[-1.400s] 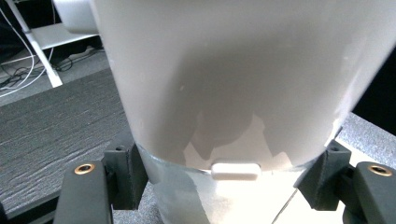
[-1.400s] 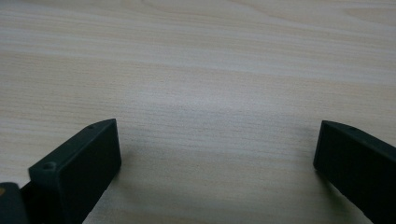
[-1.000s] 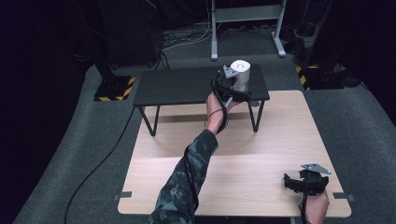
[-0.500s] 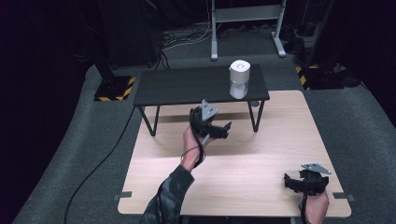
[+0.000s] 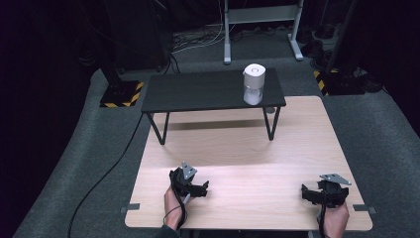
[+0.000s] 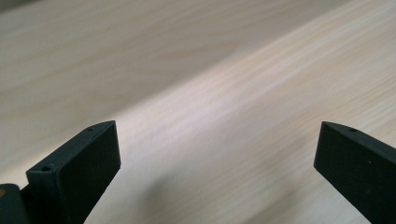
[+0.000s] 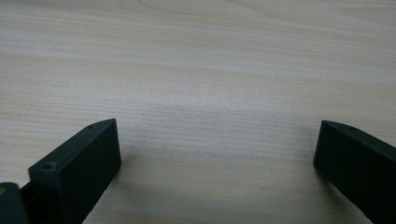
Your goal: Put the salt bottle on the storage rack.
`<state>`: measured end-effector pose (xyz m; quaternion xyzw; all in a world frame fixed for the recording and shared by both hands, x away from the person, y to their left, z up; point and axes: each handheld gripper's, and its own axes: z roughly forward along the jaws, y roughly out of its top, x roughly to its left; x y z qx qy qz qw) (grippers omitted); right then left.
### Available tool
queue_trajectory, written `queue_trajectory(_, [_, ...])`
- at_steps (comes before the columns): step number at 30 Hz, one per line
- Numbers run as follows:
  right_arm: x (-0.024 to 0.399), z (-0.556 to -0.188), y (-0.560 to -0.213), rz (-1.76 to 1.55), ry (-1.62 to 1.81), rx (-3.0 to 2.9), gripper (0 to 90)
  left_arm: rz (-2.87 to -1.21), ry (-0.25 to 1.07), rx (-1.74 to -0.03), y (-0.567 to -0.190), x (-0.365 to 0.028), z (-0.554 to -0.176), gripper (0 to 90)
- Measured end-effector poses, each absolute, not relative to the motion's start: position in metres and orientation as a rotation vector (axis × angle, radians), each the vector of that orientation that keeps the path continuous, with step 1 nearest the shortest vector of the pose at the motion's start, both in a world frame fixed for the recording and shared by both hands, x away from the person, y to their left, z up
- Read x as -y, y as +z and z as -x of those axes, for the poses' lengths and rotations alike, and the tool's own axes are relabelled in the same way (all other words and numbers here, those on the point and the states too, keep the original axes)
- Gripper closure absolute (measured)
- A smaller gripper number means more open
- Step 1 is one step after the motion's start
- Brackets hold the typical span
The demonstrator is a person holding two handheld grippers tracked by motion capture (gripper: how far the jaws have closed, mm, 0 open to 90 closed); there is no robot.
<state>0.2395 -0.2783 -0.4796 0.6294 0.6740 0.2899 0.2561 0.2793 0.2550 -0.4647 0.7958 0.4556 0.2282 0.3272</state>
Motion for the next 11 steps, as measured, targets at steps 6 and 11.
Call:
queue_trajectory(6, [0.278,-0.239,-0.480,-1.707,0.786,-1.829,0.0,-2.061,0.590,-1.239,-0.473,-0.263,-0.274,0.0])
queue_trajectory(11, [0.278,-0.239,-0.480,-1.706,0.785,-1.829,0.0,-2.043,0.568,-1.265,-0.473,-0.269,-0.275,0.2])
